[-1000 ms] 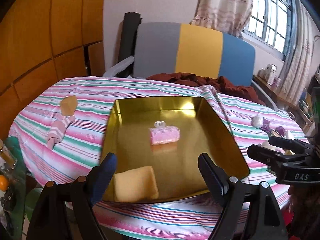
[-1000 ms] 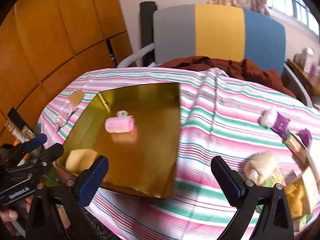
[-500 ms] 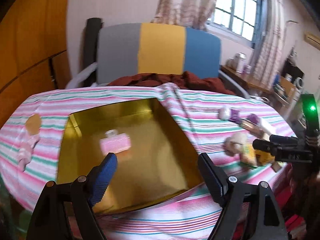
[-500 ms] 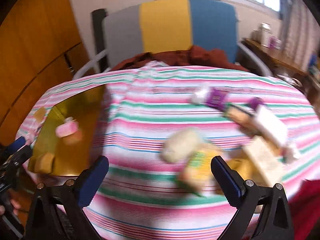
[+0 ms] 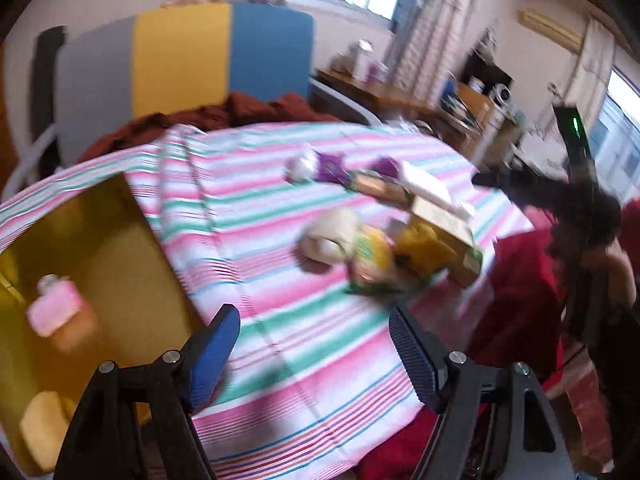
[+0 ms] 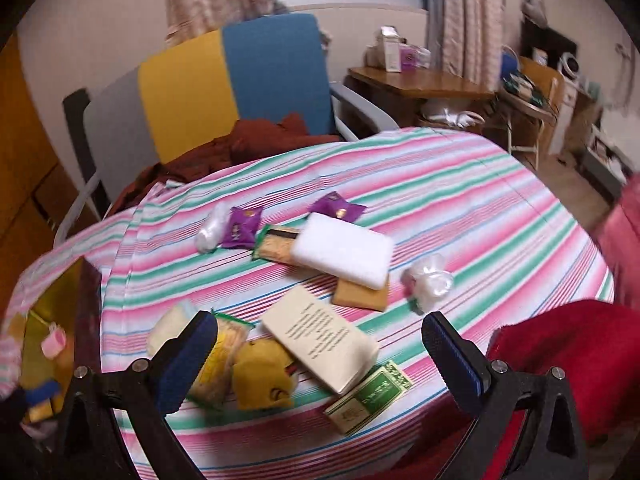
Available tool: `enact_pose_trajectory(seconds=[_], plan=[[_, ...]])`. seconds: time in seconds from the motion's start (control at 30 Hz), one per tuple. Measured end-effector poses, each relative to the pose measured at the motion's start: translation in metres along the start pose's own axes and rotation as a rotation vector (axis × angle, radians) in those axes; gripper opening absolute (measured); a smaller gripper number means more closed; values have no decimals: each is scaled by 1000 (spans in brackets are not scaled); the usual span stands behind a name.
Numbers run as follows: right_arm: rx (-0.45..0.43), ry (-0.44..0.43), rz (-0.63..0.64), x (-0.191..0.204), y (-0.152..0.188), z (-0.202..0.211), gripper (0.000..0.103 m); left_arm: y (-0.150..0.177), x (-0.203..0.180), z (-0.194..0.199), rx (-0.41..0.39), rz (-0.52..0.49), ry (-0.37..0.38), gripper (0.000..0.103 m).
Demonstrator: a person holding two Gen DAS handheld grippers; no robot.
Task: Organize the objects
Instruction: 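Return both tools to the items and grasp the WEIDAN cracker pack with left tool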
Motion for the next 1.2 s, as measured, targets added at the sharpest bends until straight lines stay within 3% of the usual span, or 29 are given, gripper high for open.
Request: enact_pose_trajectory(seconds=[0.4,0.57,0.77,1.0,1.1,1.2], plan=[[15,-102,-99,-8,12,-22,103,11,-50,-75,153,-99,88,68],[8,-164,-184,-15,15,-25,103,3,-65,-105,152,-136,69,67],[13,-190,-184,-12,14,-29,103,-5,-57,-143,188,-127,10,64],[18,-224,-213,-15,16,-31,103,-15,-61,-158,173,-164,-23,63],[26,-225,-213,-15,16,-33,103,-16,-57,-157,148,-189,-41,48],[38,-232,-216,-15,17,-35,103,-14,-48,-151,140,-177,-30,48]])
Point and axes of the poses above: each gripper's, at about its wrist camera, not at the fingertips, and z roughly against the way its jaws point, x to its left, y to its underside, the point moved 7 cm from there along -z, roughly the way its jaws point, and after that the axes turned 14 degrees about z, right-handed, at the moved point
